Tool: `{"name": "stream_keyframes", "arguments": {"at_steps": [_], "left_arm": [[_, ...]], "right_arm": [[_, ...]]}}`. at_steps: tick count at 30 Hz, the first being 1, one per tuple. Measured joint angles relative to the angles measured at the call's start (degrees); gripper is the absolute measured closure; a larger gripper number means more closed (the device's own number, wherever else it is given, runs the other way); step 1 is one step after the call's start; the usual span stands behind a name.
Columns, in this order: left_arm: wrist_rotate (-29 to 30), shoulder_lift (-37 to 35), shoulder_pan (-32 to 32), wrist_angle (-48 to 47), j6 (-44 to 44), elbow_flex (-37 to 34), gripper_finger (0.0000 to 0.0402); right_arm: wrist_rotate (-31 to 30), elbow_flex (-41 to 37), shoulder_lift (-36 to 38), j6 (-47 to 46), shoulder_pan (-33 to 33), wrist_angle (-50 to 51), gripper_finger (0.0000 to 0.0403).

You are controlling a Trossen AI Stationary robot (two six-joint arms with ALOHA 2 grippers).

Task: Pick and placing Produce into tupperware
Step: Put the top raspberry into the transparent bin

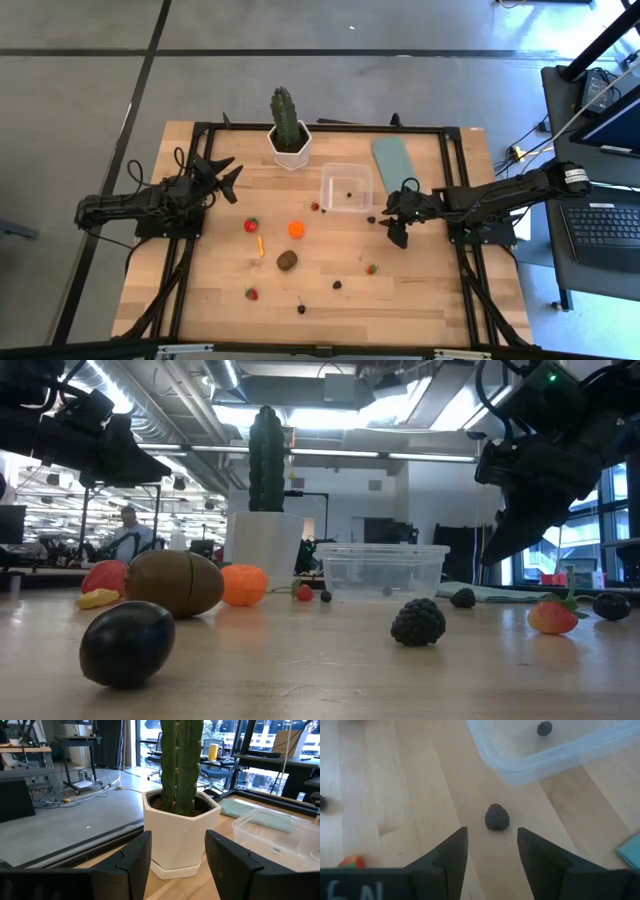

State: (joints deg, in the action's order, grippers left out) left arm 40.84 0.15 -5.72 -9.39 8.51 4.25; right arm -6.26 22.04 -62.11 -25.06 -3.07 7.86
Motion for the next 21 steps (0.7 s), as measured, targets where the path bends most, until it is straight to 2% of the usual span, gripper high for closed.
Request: {"name": "stream_keyframes", "arguments": {"at_steps": [7, 21], "left_arm": [[0.0, 0.0, 0.0, 0.0, 0.1, 0.0, 0.0225], [0.0, 0.0, 0.0, 0.0, 0.1, 0.0, 0.0225]], "right_arm": [[0.0, 0.0, 0.0, 1.9, 0.0, 0.0, 0.0227], [0.2, 0.0, 0.0, 1.2, 0.0, 0.3, 0.0175]]}}
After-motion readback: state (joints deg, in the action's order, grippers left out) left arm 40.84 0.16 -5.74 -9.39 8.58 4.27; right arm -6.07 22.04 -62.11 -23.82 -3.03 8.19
